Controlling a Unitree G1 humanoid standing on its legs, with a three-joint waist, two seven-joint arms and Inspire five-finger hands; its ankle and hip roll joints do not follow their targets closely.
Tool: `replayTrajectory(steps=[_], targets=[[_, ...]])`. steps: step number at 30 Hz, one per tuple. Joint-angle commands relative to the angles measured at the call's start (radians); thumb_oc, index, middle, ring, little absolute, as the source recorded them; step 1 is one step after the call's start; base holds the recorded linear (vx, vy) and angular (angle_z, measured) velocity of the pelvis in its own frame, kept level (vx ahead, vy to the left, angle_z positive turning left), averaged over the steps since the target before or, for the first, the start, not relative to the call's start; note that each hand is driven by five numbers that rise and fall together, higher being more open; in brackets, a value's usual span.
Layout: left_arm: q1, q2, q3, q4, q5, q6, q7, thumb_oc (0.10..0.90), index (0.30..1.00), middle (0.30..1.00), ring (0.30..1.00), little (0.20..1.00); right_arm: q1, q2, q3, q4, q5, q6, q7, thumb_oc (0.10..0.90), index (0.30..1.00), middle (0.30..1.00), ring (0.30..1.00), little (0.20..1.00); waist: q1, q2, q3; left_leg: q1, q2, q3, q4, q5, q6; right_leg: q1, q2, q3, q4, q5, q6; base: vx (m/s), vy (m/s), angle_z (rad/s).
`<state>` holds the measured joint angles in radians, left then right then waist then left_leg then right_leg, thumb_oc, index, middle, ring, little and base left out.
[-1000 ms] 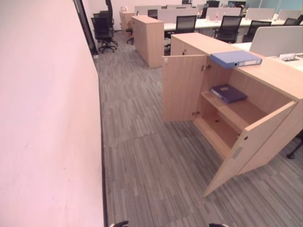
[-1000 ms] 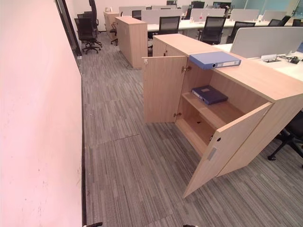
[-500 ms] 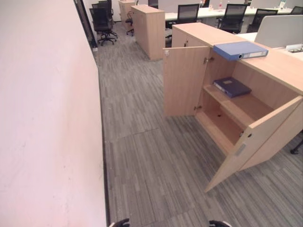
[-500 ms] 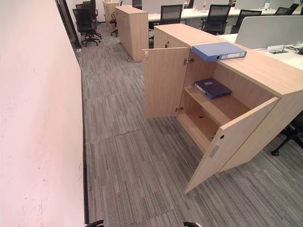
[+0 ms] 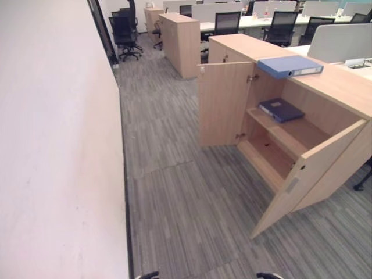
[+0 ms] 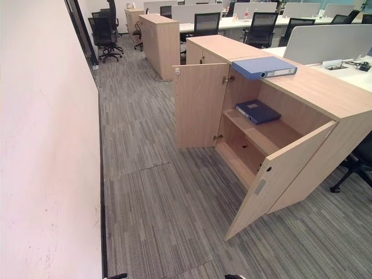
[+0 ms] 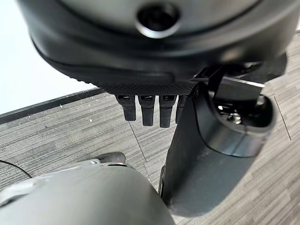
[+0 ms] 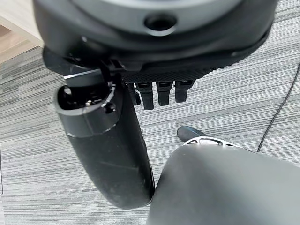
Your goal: Put the empty folder in the office cabinet
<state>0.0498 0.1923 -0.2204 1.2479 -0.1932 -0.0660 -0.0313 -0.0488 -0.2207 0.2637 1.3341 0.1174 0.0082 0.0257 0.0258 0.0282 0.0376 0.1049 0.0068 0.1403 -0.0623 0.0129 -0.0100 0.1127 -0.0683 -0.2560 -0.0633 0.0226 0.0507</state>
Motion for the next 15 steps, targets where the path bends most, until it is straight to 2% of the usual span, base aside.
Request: replayTrajectory(steps=[1,9,10,11,12,14,15], targets=[[-0.014,-0.037,-0.001,0.082,0.0,0.011,-0.024,0.8,0.9,0.9,0.9,0.9,-0.019,0.01,0.1,0.067,-0.073,0.02,0.034,0.8,0.9,0.9,0.9,0.9,-0.01,-0.039,-0.01,0.012,0.004,0.036,-0.025,-0.032,-0.025,0.003,-0.015,-0.038,-0.024,0.013,0.03,0.04,-0.097,-0.01],[-0.029,-0.036,0.007,0.077,-0.052,0.016,-0.017,0.8,0.9,0.9,0.9,0.9,-0.024,0.008,0.099,0.088,-0.078,0.026,0.029,0.8,0.9,0.9,0.9,0.9,0.003,-0.047,0.02,0.019,0.036,0.014,-0.025,-0.009,-0.039,0.001,0.012,-0.038,0.001,-0.016,0.005,0.03,-0.099,0.04],[-0.038,-0.034,0.006,0.068,-0.073,0.016,-0.013,0.8,0.9,0.9,0.9,0.9,-0.034,0.004,0.092,0.099,-0.074,0.026,0.024,0.8,0.9,0.9,0.9,0.9,0.012,-0.061,0.052,-0.062,0.057,0.013,0.132,-0.038,-0.049,-0.001,0.012,-0.04,0.015,-0.03,-0.012,-0.06,-0.14,0.12],[-0.038,-0.034,0.006,0.068,-0.073,0.016,-0.013,0.8,0.9,0.9,0.9,0.9,-0.034,0.004,0.091,0.099,-0.074,0.026,0.024,0.8,0.9,0.9,0.9,0.9,0.011,-0.062,0.049,-0.066,0.056,0.012,0.133,-0.038,-0.049,-0.004,0.012,-0.042,0.015,-0.03,-0.013,-0.1,-0.169,0.19],[-0.042,-0.033,0.006,0.061,-0.079,0.016,-0.006,0.8,0.9,0.9,0.9,0.9,-0.038,-0.001,0.086,0.104,-0.071,0.026,0.021,0.8,0.9,0.9,0.9,0.9,0.018,-0.067,0.067,-0.123,0.071,0.014,0.236,-0.046,-0.055,0.005,0.016,-0.046,0.012,-0.034,-0.022,-0.04,-0.104,0.23],[-0.041,-0.036,0.006,0.048,-0.092,0.018,0.001,0.8,0.9,0.9,0.9,0.9,-0.038,-0.017,0.076,0.119,-0.073,0.031,0.014,0.8,0.9,0.9,0.9,0.9,0.031,-0.061,0.091,-0.209,0.102,0.011,0.39,-0.023,-0.059,0.049,0.034,-0.056,-0.007,-0.056,-0.038,0.03,-0.123,0.28],[-0.042,-0.035,0.007,0.042,-0.098,0.017,0.006,0.8,0.9,0.9,0.9,0.9,-0.045,-0.027,0.071,0.125,-0.074,0.035,0.009,0.8,0.9,0.9,0.9,0.9,0.037,-0.059,0.098,-0.248,0.103,0.013,0.415,0.007,-0.055,0.056,0.04,-0.063,-0.019,-0.061,-0.042,0.08,-0.057,0.36]])
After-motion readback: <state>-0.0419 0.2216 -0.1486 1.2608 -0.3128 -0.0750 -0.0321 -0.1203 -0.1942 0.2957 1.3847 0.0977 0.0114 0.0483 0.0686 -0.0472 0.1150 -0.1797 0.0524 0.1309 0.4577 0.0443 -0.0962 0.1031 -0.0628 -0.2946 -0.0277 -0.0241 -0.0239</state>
